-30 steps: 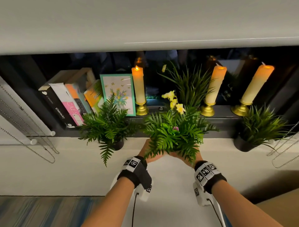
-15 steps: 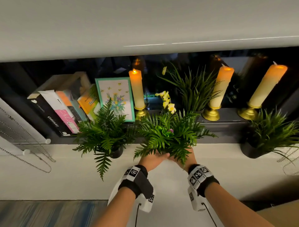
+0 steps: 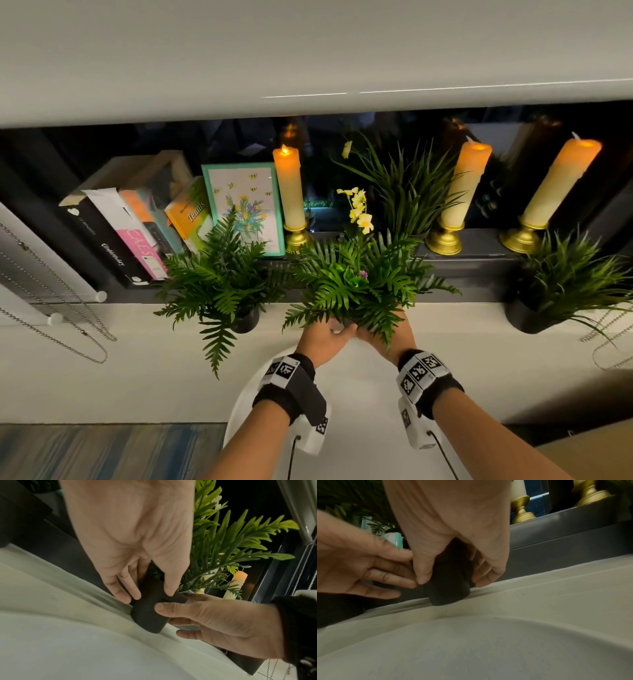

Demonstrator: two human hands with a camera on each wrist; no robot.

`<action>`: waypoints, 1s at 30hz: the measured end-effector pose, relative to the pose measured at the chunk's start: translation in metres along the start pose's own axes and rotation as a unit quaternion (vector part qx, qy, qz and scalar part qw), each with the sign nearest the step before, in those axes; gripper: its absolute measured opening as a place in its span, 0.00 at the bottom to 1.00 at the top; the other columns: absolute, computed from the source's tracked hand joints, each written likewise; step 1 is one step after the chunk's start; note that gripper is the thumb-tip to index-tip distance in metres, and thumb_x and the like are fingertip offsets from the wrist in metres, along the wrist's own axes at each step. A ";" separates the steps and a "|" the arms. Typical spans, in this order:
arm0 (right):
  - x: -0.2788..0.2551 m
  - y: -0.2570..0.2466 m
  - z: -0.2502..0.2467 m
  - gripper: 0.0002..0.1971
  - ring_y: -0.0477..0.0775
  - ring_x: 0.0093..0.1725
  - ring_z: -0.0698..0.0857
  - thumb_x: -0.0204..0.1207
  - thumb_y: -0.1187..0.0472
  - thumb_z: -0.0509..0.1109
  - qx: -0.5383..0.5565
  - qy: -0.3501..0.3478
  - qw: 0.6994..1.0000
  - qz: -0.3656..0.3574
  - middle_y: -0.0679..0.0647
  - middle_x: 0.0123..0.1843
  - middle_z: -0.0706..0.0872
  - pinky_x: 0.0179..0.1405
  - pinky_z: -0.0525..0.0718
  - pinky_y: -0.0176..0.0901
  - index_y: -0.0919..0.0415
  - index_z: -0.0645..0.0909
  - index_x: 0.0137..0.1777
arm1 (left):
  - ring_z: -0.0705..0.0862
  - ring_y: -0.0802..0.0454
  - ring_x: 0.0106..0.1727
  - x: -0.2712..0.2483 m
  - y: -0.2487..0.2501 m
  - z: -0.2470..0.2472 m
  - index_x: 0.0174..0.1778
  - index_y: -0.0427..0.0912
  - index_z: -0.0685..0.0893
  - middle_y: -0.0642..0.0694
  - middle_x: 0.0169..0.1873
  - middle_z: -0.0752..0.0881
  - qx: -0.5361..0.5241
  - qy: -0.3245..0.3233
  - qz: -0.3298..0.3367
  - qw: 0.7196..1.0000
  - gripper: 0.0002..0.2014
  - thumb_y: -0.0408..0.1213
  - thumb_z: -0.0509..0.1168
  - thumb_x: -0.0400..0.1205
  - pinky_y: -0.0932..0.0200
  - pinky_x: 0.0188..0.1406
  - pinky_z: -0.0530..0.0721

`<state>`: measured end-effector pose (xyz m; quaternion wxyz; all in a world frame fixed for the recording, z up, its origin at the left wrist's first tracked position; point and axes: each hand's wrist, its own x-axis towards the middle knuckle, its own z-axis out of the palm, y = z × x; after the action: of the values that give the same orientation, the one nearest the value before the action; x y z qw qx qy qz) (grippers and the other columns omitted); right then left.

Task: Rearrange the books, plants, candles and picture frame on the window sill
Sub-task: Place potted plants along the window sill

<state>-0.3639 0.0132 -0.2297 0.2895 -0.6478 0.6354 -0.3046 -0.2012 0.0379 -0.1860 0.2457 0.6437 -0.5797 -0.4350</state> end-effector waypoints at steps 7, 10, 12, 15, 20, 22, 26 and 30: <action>-0.024 0.005 -0.009 0.33 0.59 0.63 0.78 0.64 0.55 0.79 -0.102 -0.026 0.987 0.120 0.57 0.63 0.79 0.59 0.74 0.39 0.61 0.74 0.68 | 0.86 0.50 0.51 -0.019 -0.044 -0.038 0.61 0.36 0.84 0.44 0.58 0.86 0.018 0.063 0.014 0.998 0.17 0.35 0.73 0.77 0.56 0.57 0.85; -0.045 -0.006 -0.001 0.10 0.55 0.48 0.83 0.68 0.57 0.74 -0.104 -0.089 0.976 0.167 0.53 0.47 0.83 0.44 0.77 0.38 0.56 0.80 0.48 | 0.85 0.48 0.46 -0.031 -0.071 -0.064 0.57 0.37 0.84 0.41 0.55 0.86 0.012 0.116 0.014 0.993 0.13 0.26 0.70 0.77 0.57 0.51 0.85; -0.052 -0.019 0.010 0.03 0.53 0.42 0.82 0.68 0.57 0.72 -0.115 -0.120 0.975 0.147 0.52 0.43 0.84 0.40 0.77 0.38 0.52 0.80 0.38 | 0.85 0.47 0.48 -0.038 -0.087 -0.077 0.58 0.38 0.83 0.41 0.54 0.86 0.014 0.139 -0.015 0.990 0.13 0.27 0.69 0.78 0.55 0.53 0.84; -0.054 -0.051 0.028 0.10 0.51 0.38 0.82 0.67 0.59 0.72 -0.092 -0.144 0.983 0.068 0.49 0.36 0.84 0.38 0.79 0.38 0.45 0.76 0.30 | 0.85 0.43 0.53 -0.046 -0.100 -0.093 0.59 0.37 0.81 0.42 0.53 0.84 -0.001 0.202 -0.057 0.978 0.13 0.32 0.69 0.78 0.51 0.58 0.83; -0.042 -0.107 0.058 0.07 0.49 0.37 0.84 0.70 0.61 0.73 -0.008 -0.163 0.985 -0.047 0.45 0.40 0.85 0.46 0.84 0.43 0.53 0.83 0.48 | 0.83 0.36 0.56 -0.046 -0.107 -0.111 0.64 0.34 0.74 0.36 0.55 0.83 -0.086 0.282 -0.004 0.956 0.22 0.25 0.70 0.74 0.45 0.59 0.83; -0.033 -0.126 0.069 0.14 0.49 0.40 0.83 0.74 0.60 0.71 0.003 -0.165 0.984 -0.067 0.46 0.52 0.84 0.48 0.82 0.40 0.57 0.81 0.60 | 0.79 0.34 0.65 -0.044 -0.115 -0.120 0.72 0.40 0.67 0.32 0.67 0.77 -0.074 0.274 0.003 0.959 0.33 0.39 0.70 0.72 0.39 0.65 0.80; -0.023 -0.147 0.090 0.29 0.52 0.56 0.85 0.79 0.57 0.67 0.000 -0.192 0.976 -0.099 0.48 0.72 0.77 0.61 0.83 0.49 0.49 0.63 0.78 | 0.79 0.37 0.69 -0.020 -0.132 -0.135 0.68 0.60 0.73 0.41 0.67 0.81 -0.025 0.283 0.008 0.959 0.24 0.61 0.58 0.77 0.36 0.70 0.77; -0.018 -0.149 0.101 0.32 0.49 0.60 0.84 0.78 0.56 0.68 0.002 -0.180 0.980 -0.089 0.50 0.77 0.71 0.59 0.82 0.42 0.50 0.61 0.81 | 0.81 0.44 0.59 -0.026 -0.107 -0.141 0.64 0.37 0.78 0.44 0.58 0.82 0.005 0.265 0.034 0.964 0.16 0.27 0.67 0.80 0.75 0.57 0.76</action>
<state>-0.1905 0.0333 -0.1822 0.3715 -0.7456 0.5121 -0.2090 -0.0240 0.0582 -0.1963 0.4025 0.7169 -0.5176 -0.2371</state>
